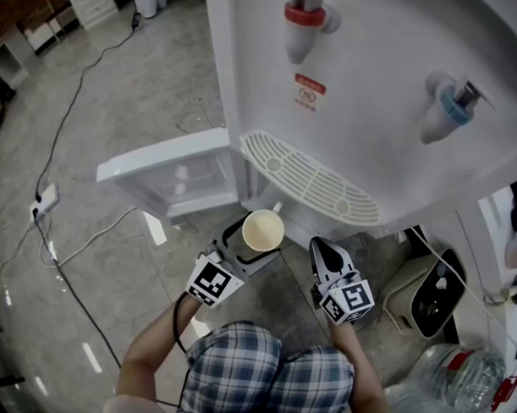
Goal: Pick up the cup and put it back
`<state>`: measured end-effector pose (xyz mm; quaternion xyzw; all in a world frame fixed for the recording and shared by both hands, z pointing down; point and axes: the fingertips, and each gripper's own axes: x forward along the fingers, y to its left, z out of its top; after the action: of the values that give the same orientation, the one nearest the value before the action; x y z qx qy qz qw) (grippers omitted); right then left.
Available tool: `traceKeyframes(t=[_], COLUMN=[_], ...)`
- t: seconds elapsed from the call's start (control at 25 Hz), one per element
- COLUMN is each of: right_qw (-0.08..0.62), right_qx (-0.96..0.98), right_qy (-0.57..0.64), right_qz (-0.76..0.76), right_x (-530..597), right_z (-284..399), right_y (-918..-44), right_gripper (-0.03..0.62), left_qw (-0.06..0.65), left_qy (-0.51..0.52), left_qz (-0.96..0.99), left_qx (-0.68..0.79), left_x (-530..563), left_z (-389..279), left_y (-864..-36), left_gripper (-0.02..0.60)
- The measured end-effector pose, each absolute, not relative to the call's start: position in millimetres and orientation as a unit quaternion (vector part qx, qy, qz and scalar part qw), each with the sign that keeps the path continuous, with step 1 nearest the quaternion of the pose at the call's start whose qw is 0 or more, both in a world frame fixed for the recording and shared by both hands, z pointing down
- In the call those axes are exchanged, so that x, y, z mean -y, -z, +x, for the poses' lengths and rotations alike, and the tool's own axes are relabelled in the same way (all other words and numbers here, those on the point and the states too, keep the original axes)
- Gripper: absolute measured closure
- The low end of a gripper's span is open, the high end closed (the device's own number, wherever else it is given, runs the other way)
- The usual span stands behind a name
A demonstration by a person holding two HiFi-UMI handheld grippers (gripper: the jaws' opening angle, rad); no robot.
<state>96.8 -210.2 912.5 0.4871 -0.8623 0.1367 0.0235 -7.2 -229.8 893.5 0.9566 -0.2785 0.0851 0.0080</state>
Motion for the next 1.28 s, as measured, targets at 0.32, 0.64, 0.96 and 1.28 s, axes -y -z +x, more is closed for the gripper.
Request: traceKeyframes(t=[0.32,0.64,0.96,1.28], right_qw=[0.020,0.015,0.007,0.009], right_qx=[0.859,0.856,0.853,0.855], right_qy=[-0.141,-0.148,-0.155,-0.159], right_qz=[0.492,0.495,0.498,0.493], right_x=[208.3,207.1,206.1,206.0], right_z=[101.5,103.7,107.6,104.4], right_y=[-914.9,-919.7,-919.4,-920.5], right_gripper=[0.577,0.577,0.577,0.577], left_qw=[0.050,0.075,0.093,0.085], left_qy=[-0.082,-0.116,-0.169,-0.159], left_qz=[0.951,0.940,0.923,0.935], left_qx=[0.293,0.312,0.332,0.306], left_x=[275.1,331.8,347.0,329.2], left_z=[38.5,85.4,90.1,90.4], left_y=[-924.8,-968.2,-1022.7,-1016.4], left_gripper=[0.167,0.167,0.167,0.166])
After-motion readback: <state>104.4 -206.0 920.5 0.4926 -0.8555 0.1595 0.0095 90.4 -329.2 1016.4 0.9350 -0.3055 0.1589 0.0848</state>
